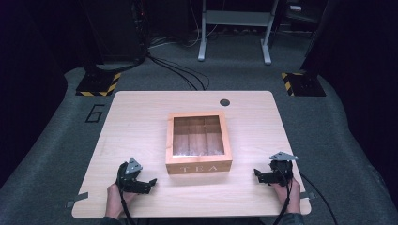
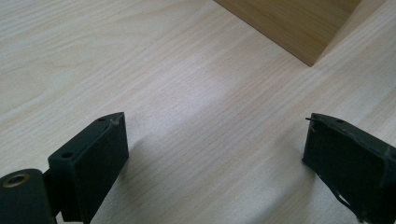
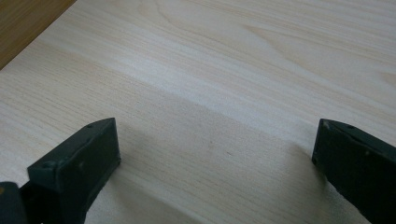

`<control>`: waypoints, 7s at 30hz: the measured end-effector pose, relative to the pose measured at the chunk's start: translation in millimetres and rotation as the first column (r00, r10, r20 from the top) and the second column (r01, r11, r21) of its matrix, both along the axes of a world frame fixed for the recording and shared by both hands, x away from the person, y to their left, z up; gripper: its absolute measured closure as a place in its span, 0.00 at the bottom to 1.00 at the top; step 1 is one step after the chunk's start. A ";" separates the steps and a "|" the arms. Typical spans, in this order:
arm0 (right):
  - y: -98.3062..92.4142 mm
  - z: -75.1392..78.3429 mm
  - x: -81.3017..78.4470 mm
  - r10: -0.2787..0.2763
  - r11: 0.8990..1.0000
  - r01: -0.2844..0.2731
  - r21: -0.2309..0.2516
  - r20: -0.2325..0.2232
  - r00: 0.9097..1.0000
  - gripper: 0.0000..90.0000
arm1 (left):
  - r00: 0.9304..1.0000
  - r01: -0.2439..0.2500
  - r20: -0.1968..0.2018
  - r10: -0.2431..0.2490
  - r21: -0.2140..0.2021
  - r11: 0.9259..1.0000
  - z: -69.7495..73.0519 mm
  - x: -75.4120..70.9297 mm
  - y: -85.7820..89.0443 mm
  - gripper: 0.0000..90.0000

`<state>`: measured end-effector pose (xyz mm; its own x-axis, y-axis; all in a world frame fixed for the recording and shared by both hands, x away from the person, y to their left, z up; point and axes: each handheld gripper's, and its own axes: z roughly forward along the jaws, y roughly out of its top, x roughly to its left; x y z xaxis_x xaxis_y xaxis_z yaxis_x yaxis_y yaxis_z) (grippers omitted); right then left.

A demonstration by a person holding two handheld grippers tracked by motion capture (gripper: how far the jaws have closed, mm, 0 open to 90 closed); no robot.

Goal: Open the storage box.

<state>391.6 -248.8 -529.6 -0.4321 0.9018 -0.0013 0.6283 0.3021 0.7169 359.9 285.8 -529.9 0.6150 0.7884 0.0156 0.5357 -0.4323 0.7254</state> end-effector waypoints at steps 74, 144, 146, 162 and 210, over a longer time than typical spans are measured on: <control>0.0 -0.1 0.0 0.000 1.000 0.000 0.000 0.001 1.000 0.00 | 0.983 0.139 0.152 -0.103 -0.251 0.958 38.1 -8.7 -39.1 0.89; -0.1 0.0 0.0 0.001 1.000 -0.001 0.000 0.000 1.000 0.00 | 0.946 0.155 0.319 -0.053 -0.303 0.940 87.4 24.0 -51.6 0.89; -0.1 0.0 0.1 0.001 1.000 -0.001 0.000 0.000 1.000 0.00 | 0.944 0.157 0.325 -0.053 -0.302 0.940 89.7 25.9 -51.8 0.89; 0.1 0.0 0.0 0.000 1.000 0.000 0.003 0.000 1.000 0.01 | 0.935 0.170 0.349 -0.062 -0.286 0.943 110.2 40.4 -56.2 0.90; -0.2 0.1 0.2 0.004 1.000 -0.004 0.002 0.000 1.000 0.01 | 0.923 0.170 0.381 -0.063 -0.255 0.952 159.7 94.4 -62.2 0.90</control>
<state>391.8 -249.0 -529.4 -0.4360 0.9000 -0.0001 0.6267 0.3037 0.7177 454.2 223.5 -370.1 0.6959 0.7166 0.0468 0.1694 -0.2272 0.9590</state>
